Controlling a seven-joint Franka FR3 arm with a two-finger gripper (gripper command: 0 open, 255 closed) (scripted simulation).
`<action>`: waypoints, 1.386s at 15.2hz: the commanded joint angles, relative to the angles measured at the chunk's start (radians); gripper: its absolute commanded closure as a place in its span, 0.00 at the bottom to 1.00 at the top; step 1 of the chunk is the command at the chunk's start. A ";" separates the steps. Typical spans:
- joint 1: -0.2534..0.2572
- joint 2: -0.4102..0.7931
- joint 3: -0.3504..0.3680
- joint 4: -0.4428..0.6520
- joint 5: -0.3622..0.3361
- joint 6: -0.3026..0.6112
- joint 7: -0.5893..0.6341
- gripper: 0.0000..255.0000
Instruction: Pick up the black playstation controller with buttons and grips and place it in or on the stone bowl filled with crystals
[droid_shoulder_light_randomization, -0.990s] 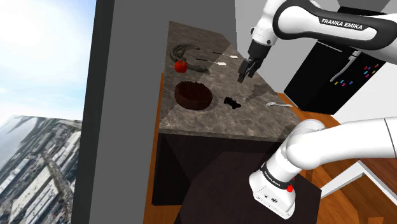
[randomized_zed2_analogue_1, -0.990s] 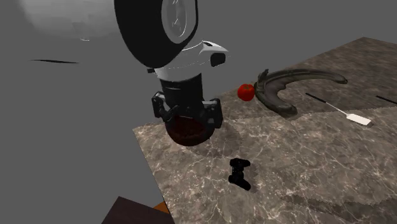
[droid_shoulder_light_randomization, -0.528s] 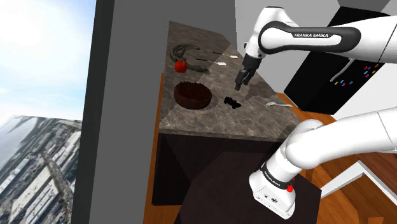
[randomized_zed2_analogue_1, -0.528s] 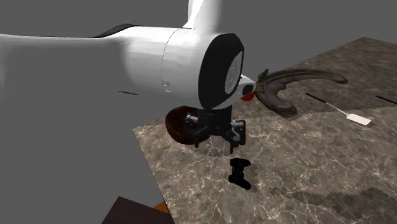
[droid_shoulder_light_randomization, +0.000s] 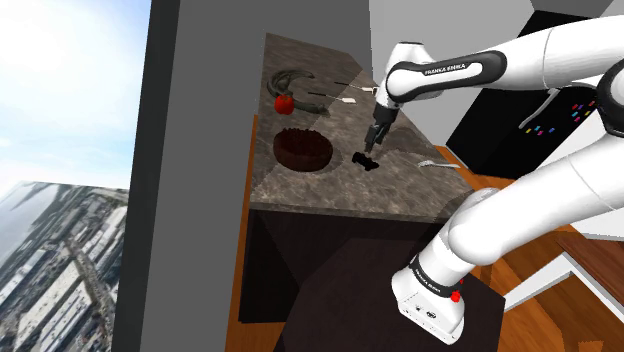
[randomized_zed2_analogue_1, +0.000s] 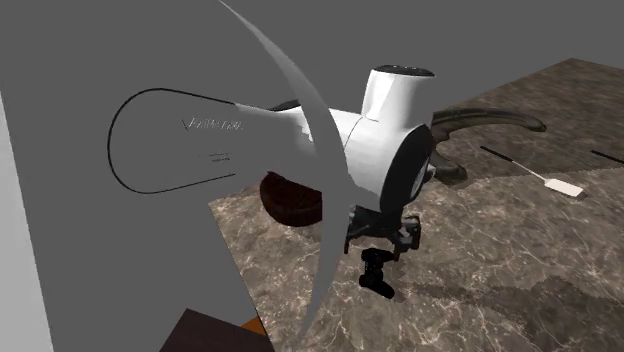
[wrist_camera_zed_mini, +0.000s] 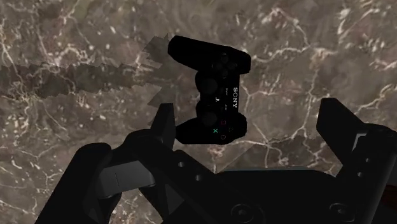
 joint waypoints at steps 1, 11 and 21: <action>-0.001 0.072 -0.032 0.016 0.005 0.047 -0.050 0.00; -0.004 0.199 -0.075 -0.021 0.023 0.201 -0.105 0.00; -0.004 0.199 -0.075 -0.021 0.022 0.201 -0.105 1.00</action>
